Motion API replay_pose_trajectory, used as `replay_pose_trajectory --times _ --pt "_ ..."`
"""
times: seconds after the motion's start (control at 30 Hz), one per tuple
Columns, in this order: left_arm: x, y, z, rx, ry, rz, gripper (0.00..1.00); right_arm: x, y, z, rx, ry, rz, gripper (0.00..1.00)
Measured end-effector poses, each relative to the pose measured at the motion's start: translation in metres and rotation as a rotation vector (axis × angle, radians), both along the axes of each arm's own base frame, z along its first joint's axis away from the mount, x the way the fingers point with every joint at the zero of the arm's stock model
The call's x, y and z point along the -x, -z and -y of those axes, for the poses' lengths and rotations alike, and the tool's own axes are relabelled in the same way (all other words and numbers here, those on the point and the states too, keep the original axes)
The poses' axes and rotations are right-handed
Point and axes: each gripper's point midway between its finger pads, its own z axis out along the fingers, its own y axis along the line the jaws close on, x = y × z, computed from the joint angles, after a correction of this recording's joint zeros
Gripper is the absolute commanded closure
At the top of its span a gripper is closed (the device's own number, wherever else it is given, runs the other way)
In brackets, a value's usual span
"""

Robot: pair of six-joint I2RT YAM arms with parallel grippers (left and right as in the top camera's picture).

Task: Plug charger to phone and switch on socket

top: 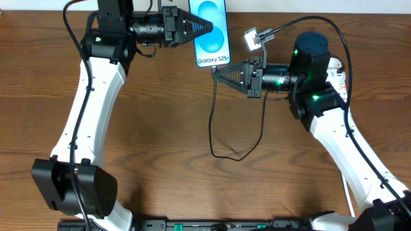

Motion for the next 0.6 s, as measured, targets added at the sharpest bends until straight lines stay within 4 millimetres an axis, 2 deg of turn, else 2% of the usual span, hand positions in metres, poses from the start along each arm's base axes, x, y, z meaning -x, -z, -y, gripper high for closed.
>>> replay_pose_trajectory --times 0.13,0.2,0.33,0.47,0.53,0.6 --pt "-0.0001 0.0001 0.0000 0.000 -0.001 0.000 0.93 -0.0025 -0.0004 0.0003 0.001 0.014 0.003 0.99" --pt "-0.0004 0.0003 0.0001 -0.001 -0.002 0.000 0.93 -0.0037 -0.0003 0.0004 0.002 0.021 0.004 0.94" --pt "-0.0016 0.0008 -0.0001 -0.004 -0.010 0.000 0.93 -0.0052 0.0001 0.0008 0.003 0.030 0.000 0.92" --pt "-0.0021 0.0012 -0.0001 -0.006 -0.013 -0.001 0.93 -0.0063 0.0015 0.0011 0.006 0.038 -0.013 0.78" --pt "-0.0026 0.0015 -0.0002 -0.008 -0.016 -0.002 0.93 -0.0071 0.0017 0.0014 0.007 0.043 -0.016 0.76" --pt "-0.0016 0.0021 0.0008 -0.008 -0.013 -0.008 0.93 -0.0093 0.0022 0.0018 0.010 0.057 -0.018 0.68"
